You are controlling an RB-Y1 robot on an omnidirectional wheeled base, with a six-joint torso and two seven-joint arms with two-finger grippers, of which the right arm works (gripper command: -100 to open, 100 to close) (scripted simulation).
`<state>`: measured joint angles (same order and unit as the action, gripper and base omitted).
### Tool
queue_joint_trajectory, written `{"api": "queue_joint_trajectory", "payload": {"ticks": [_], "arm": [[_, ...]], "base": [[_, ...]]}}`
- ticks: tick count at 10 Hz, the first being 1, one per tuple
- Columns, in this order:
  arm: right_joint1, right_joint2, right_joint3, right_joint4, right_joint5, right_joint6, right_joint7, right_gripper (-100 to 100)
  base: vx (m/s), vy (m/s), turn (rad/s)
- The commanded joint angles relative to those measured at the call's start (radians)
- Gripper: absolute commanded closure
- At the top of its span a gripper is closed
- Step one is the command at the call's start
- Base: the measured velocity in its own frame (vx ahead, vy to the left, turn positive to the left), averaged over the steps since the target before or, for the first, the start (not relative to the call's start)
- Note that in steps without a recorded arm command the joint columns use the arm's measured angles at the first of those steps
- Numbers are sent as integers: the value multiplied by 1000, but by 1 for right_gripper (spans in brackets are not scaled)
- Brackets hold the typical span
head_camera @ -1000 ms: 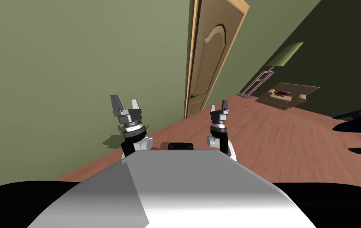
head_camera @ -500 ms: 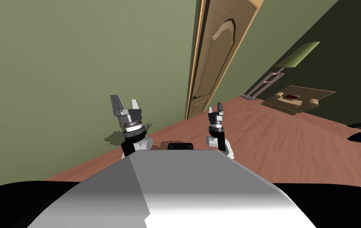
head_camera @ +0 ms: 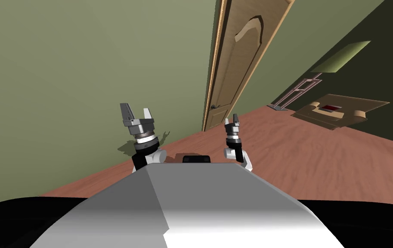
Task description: Pull the door open
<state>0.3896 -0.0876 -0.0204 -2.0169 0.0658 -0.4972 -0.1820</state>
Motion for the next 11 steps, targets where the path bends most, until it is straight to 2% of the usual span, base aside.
{"api": "queue_joint_trajectory", "payload": {"ticks": [1,11], "arm": [[-8,-11,1,38,-3,-10,-3,-100],[-82,-90,-1,295,-24,-69,-31,-100]], "base": [[83,-48,96],[87,-72,108]]}}
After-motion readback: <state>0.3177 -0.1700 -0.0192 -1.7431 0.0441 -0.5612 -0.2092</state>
